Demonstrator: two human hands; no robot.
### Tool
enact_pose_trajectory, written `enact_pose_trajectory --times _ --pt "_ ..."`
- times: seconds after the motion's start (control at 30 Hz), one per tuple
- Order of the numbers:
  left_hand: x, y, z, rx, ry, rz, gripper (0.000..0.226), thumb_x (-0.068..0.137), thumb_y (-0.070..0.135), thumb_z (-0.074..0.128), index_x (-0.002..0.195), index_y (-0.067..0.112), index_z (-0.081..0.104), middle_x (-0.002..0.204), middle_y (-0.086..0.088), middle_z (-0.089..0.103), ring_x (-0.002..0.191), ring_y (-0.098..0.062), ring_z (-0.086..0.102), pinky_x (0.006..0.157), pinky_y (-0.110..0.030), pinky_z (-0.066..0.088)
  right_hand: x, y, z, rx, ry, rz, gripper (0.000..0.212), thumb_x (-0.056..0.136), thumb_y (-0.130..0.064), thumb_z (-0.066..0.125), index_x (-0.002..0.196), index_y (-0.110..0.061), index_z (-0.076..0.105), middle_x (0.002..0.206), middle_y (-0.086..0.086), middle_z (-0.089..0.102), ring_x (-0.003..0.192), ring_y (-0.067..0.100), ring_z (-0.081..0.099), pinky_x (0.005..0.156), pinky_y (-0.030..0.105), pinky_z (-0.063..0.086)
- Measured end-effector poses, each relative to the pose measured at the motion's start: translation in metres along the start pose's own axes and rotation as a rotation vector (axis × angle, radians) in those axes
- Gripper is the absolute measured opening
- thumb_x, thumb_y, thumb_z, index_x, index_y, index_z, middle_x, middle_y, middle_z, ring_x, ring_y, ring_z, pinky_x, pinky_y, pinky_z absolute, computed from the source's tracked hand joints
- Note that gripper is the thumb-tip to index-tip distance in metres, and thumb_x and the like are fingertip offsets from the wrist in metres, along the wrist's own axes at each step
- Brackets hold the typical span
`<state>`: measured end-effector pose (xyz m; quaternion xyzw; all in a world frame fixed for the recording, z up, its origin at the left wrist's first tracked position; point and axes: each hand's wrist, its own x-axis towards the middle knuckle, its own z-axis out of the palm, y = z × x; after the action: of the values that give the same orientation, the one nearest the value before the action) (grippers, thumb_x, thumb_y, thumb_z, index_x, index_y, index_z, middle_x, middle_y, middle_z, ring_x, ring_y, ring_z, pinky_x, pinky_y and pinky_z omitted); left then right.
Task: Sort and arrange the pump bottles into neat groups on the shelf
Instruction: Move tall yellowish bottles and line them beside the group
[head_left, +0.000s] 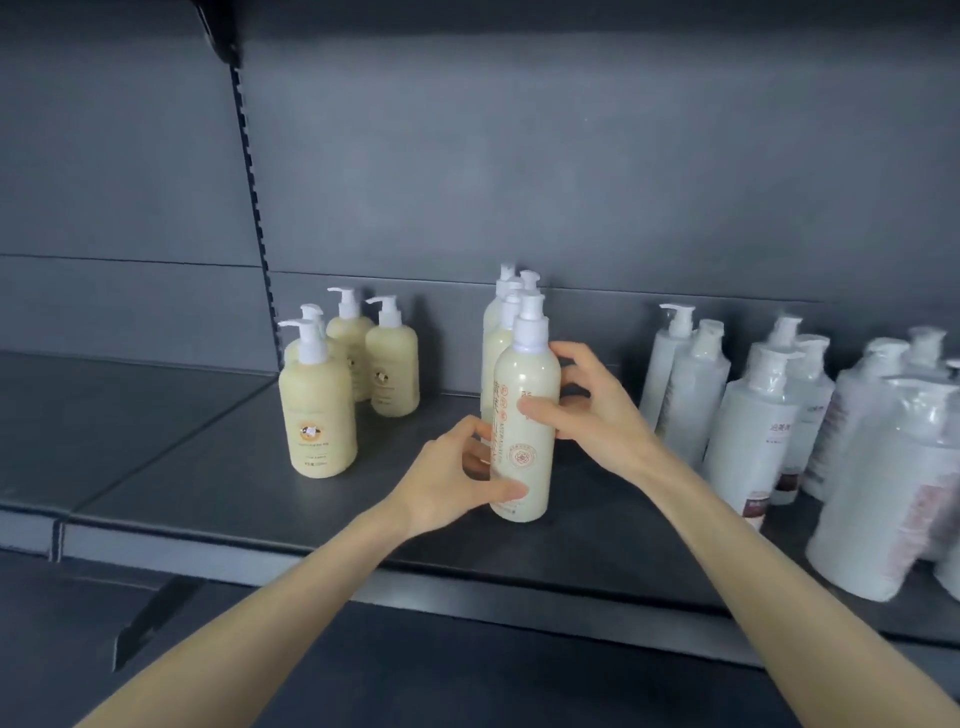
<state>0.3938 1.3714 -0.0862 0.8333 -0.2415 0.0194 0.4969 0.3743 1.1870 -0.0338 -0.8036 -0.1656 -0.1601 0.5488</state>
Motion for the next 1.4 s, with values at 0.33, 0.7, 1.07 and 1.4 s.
enact_pose_trajectory --times 0.33,0.7,1.07,1.4 --pt "-0.002 -0.001 -0.015 0.276 -0.171 0.128 0.053 0.083 0.036 0.067 0.127 0.018 0.044 0.101 0.005 0.061 0.086 -0.013 0.060 0.085 -0.029 0.050 -0.024 -0.018 0.021 -0.194 0.176 0.075 0.052 0.084 -0.034 0.068 0.130 -0.035 0.045 0.104 -0.007 0.062 0.101 0.011 0.061 0.092 0.039 0.053" --pt "-0.022 0.004 -0.048 0.412 -0.219 0.182 0.041 0.085 0.041 0.062 0.120 0.021 0.054 0.118 -0.003 0.063 0.110 -0.016 0.058 0.096 -0.038 0.046 -0.048 -0.048 0.023 -0.649 0.129 0.208 0.048 0.088 -0.034 0.062 0.131 -0.018 0.047 0.127 0.000 0.057 0.111 0.018 0.057 0.091 0.030 0.043" --pt "-0.081 -0.001 -0.082 0.523 -0.044 0.139 0.046 0.088 0.039 0.060 0.128 0.019 0.050 0.125 0.000 0.058 0.117 -0.016 0.053 0.100 -0.035 0.042 -0.071 -0.061 0.050 -0.827 -0.034 0.193 0.047 0.085 -0.037 0.063 0.126 -0.019 0.051 0.128 0.004 0.053 0.106 0.028 0.055 0.092 0.043 0.046" --pt "-0.100 -0.027 -0.161 0.607 0.157 0.017 0.043 0.085 0.040 0.062 0.122 0.021 0.054 0.122 0.002 0.061 0.113 -0.018 0.056 0.097 -0.040 0.044 -0.027 -0.065 0.110 -0.774 -0.110 0.056 0.041 0.089 -0.038 0.058 0.126 -0.020 0.053 0.128 0.001 0.055 0.107 0.020 0.054 0.093 0.037 0.045"
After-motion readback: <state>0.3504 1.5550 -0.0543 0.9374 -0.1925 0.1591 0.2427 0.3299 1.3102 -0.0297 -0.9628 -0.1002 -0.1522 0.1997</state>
